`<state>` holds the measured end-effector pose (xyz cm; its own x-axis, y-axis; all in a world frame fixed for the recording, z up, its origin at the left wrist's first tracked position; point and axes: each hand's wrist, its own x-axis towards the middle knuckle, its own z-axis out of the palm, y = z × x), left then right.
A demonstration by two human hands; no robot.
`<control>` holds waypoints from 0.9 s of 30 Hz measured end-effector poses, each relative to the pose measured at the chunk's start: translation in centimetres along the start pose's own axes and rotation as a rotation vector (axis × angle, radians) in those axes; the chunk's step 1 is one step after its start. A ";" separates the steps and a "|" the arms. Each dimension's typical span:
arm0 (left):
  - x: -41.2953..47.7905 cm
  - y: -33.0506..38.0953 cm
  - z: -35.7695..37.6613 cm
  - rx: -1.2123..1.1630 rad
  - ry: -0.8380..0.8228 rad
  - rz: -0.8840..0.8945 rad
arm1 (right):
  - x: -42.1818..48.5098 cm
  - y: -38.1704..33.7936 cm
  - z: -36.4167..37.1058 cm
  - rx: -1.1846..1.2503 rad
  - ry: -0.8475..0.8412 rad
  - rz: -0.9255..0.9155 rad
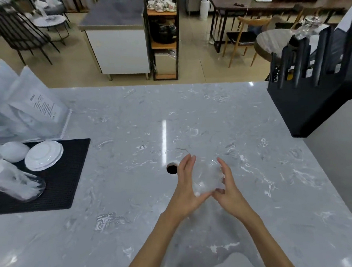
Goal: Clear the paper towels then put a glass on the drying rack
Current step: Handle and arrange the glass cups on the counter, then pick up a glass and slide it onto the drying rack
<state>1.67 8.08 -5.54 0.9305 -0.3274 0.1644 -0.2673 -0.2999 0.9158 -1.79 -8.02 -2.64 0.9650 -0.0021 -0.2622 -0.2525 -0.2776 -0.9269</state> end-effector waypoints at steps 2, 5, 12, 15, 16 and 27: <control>-1.6 -1.3 0.3 -0.002 -0.042 -0.037 | -0.5 -0.3 0.9 -0.102 -0.087 -0.010; -3.7 -2.8 0.3 -0.123 0.029 -0.193 | -1.0 -0.6 2.0 -0.243 -0.201 -0.018; -4.8 -5.0 0.7 -0.206 -0.021 -0.372 | -0.8 -1.6 4.7 -0.425 -0.084 -0.034; -5.5 -5.8 0.8 -0.159 -0.021 -0.396 | -0.7 -1.1 5.2 -0.371 0.022 -0.051; -5.5 -5.9 0.9 -0.145 -0.009 -0.393 | -0.8 -0.8 4.9 -0.348 0.029 -0.062; -6.4 -7.7 2.3 -0.059 -0.018 -0.429 | -3.2 1.7 4.3 -0.204 0.052 -0.059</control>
<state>-2.85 10.47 -14.44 0.9495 -0.2003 -0.2417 0.1578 -0.3609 0.9192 -5.63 -4.39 -4.49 0.9813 -0.0280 -0.1903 -0.1811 -0.4677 -0.8651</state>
